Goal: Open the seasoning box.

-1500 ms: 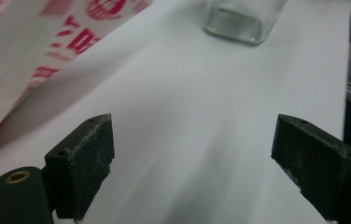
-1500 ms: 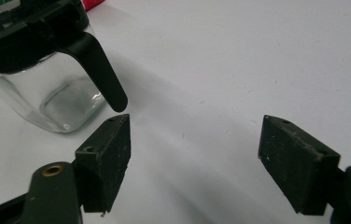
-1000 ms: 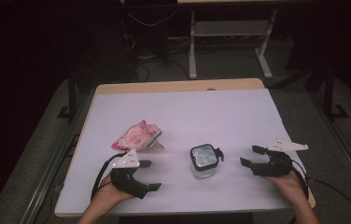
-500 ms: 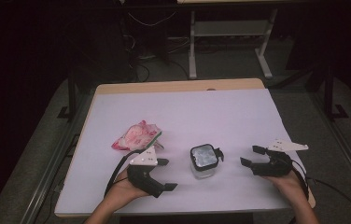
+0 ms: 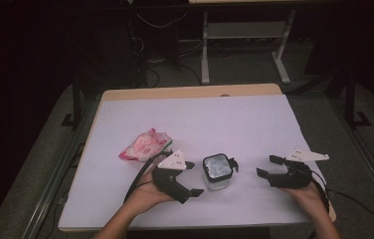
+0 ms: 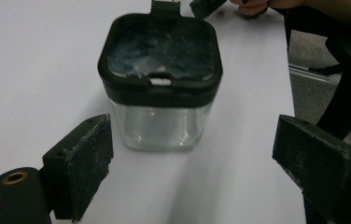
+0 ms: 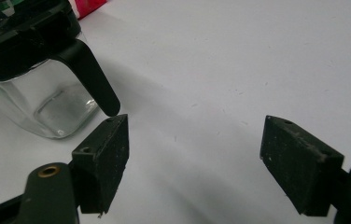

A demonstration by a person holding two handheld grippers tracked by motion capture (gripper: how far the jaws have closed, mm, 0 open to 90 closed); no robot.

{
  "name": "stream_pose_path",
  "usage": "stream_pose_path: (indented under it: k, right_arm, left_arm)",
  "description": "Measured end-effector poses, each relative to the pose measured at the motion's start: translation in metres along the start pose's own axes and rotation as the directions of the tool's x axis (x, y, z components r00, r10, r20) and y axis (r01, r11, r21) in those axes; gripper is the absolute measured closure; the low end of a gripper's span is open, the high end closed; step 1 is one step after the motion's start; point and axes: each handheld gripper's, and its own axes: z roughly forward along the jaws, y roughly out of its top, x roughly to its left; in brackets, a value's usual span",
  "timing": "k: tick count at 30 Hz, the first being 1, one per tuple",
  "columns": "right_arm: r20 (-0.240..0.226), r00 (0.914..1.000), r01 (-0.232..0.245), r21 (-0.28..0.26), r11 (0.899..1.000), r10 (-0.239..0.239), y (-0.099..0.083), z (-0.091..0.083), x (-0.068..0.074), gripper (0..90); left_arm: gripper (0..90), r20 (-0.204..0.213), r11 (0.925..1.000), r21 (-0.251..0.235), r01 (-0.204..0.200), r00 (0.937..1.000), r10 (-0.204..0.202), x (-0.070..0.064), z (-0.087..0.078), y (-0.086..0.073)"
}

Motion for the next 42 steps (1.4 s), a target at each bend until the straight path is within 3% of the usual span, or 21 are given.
stream_pose_path:
  k: [14, 22, 42]
  right_arm:
    - [-0.003, 1.0, -0.004, 0.002, 1.0, 0.004, 0.0, 0.0, -0.001, 23.6]
    - [-0.006, 1.0, 0.001, 0.004, 1.0, -0.001, -0.001, 0.001, 0.0, 23.5]
    - [-0.006, 1.0, -0.001, 0.007, 1.0, 0.002, -0.001, 0.0, -0.001, 23.6]
  left_arm:
    - [11.6, -0.012, 0.9991, 0.039, -0.014, 0.9998, 0.015, 0.011, 0.022, 0.013]
    - [12.2, 0.004, 0.9991, 0.043, -0.005, 1.0, 0.005, 0.017, 0.031, 0.017]
    - [17.3, 0.0, 0.9982, 0.056, -0.023, 0.9997, 0.023, 0.016, 0.034, 0.02]
